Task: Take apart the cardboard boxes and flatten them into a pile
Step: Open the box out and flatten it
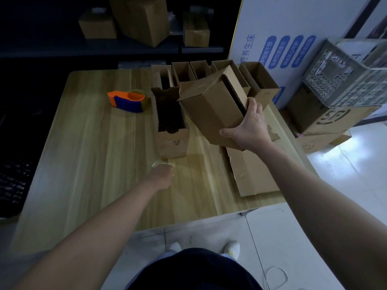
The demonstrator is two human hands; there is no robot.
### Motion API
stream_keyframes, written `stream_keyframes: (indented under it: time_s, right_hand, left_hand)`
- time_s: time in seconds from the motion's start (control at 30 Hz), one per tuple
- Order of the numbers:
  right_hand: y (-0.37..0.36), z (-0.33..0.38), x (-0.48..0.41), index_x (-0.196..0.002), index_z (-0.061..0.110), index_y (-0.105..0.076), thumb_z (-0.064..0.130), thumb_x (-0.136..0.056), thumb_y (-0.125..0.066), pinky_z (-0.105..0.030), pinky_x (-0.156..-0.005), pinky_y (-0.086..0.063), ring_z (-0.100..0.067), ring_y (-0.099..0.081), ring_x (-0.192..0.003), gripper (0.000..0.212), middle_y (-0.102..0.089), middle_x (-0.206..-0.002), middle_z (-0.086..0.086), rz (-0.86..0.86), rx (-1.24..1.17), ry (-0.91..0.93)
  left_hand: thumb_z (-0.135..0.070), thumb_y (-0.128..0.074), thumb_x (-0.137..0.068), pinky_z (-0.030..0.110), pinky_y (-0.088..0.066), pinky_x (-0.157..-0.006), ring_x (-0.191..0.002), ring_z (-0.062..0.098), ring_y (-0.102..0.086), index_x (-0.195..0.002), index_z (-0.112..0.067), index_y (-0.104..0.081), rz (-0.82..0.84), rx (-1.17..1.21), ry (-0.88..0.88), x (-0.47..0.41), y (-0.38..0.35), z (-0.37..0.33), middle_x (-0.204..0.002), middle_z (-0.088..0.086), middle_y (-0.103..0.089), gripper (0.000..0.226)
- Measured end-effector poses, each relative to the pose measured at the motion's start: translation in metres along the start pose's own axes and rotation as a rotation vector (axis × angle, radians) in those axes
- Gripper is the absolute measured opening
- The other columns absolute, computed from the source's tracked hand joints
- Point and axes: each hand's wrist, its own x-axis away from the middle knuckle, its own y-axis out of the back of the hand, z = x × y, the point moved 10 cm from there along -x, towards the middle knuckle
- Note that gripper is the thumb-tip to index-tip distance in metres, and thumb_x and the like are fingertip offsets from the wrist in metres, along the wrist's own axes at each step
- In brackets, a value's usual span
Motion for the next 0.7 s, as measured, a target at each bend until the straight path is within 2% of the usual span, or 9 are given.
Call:
stream_keyframes:
  time_s: [0.13,0.17,0.23,0.3,0.37,0.43,0.5,0.6,0.7]
  right_hand:
    - [0.004,-0.002,-0.001,-0.151,0.018,-0.01,0.041,-0.063,-0.083,-0.054,-0.111,-0.03,-0.028,-0.027,-0.138,0.117,-0.024,-0.151,-0.006,0.008,0.002,0.006]
    - [0.005,-0.003,-0.001,-0.151,0.018,-0.01,0.04,-0.063,-0.083,-0.054,-0.111,-0.03,-0.028,-0.027,-0.138,0.116,-0.024,-0.151,-0.006,0.011,0.007,0.007]
    - [0.006,-0.005,0.0,-0.151,0.017,-0.011,0.04,-0.064,-0.083,-0.053,-0.111,-0.03,-0.028,-0.028,-0.137,0.116,-0.025,-0.149,-0.006,0.018,0.015,0.008]
    - [0.008,-0.009,0.0,-0.151,0.016,-0.011,0.041,-0.064,-0.083,-0.054,-0.11,-0.031,-0.028,-0.029,-0.135,0.116,-0.027,-0.148,-0.007,0.022,0.028,-0.003]
    - [0.01,-0.015,0.001,-0.15,0.016,-0.011,0.042,-0.064,-0.082,-0.055,-0.111,-0.029,-0.029,-0.029,-0.136,0.115,-0.028,-0.147,-0.007,0.019,0.063,-0.04]
    - [0.011,-0.022,0.002,-0.15,0.015,-0.012,0.043,-0.065,-0.082,-0.056,-0.112,-0.025,-0.03,-0.028,-0.137,0.113,-0.028,-0.149,-0.008,0.019,0.107,-0.085]
    - [0.011,-0.029,0.003,-0.15,0.016,-0.014,0.043,-0.066,-0.081,-0.057,-0.112,-0.025,-0.032,-0.027,-0.138,0.11,-0.028,-0.149,-0.009,0.043,0.145,-0.124]
    - [0.003,-0.042,0.005,-0.151,0.019,-0.011,0.044,-0.069,-0.079,-0.055,-0.114,-0.024,-0.034,-0.024,-0.14,0.11,-0.025,-0.152,-0.011,0.134,0.196,-0.17]
    - [-0.014,-0.056,0.009,-0.152,0.022,-0.008,0.049,-0.07,-0.077,-0.054,-0.113,-0.026,-0.034,-0.023,-0.14,0.112,-0.021,-0.153,-0.011,0.287,0.255,-0.168]
  left_hand:
    - [-0.014,-0.039,-0.098,0.029,-0.044,-0.089,-0.118,0.027,-0.054,-0.139,-0.009,-0.045,-0.014,0.065,0.06,0.007,0.015,0.009,-0.134,0.014,-0.052,0.041]
    - [-0.015,-0.041,-0.098,0.029,-0.047,-0.084,-0.111,0.027,-0.058,-0.137,-0.008,-0.046,0.015,0.115,0.075,0.009,0.015,0.011,-0.128,0.015,-0.056,0.04]
    - [-0.013,-0.043,-0.098,0.027,-0.053,-0.066,-0.08,0.023,-0.066,-0.133,-0.005,-0.049,0.11,0.362,0.098,0.02,0.013,0.004,-0.107,0.015,-0.061,0.036]
    - [-0.01,-0.048,-0.098,0.024,-0.056,-0.055,-0.06,0.018,-0.067,-0.14,-0.01,-0.042,0.165,0.725,0.086,0.03,0.024,-0.018,-0.114,0.014,-0.06,0.043]
    - [-0.009,-0.052,-0.095,0.025,-0.058,-0.056,-0.068,0.022,-0.07,-0.144,-0.018,-0.038,0.078,0.942,0.009,0.034,0.053,-0.044,-0.135,0.01,-0.049,0.052]
    - [-0.013,-0.052,-0.095,0.027,-0.059,-0.065,-0.081,0.021,-0.069,-0.141,-0.019,-0.039,-0.109,1.051,-0.092,0.039,0.092,-0.071,-0.136,0.006,-0.05,0.049]
    - [-0.022,-0.052,-0.095,0.031,-0.055,-0.085,-0.101,0.017,-0.064,-0.141,-0.019,-0.038,-0.271,1.002,-0.172,0.044,0.122,-0.095,-0.135,0.005,-0.05,0.047]
    - [-0.037,-0.055,-0.093,0.037,-0.035,-0.105,-0.135,0.019,-0.035,-0.148,-0.026,-0.023,-0.312,0.864,-0.261,0.042,0.136,-0.136,-0.152,0.001,-0.029,0.064]
    - [-0.042,-0.056,-0.091,0.043,-0.029,-0.11,-0.143,0.023,-0.02,-0.15,-0.029,-0.013,-0.292,0.879,-0.276,0.035,0.134,-0.162,-0.157,-0.001,-0.01,0.074]
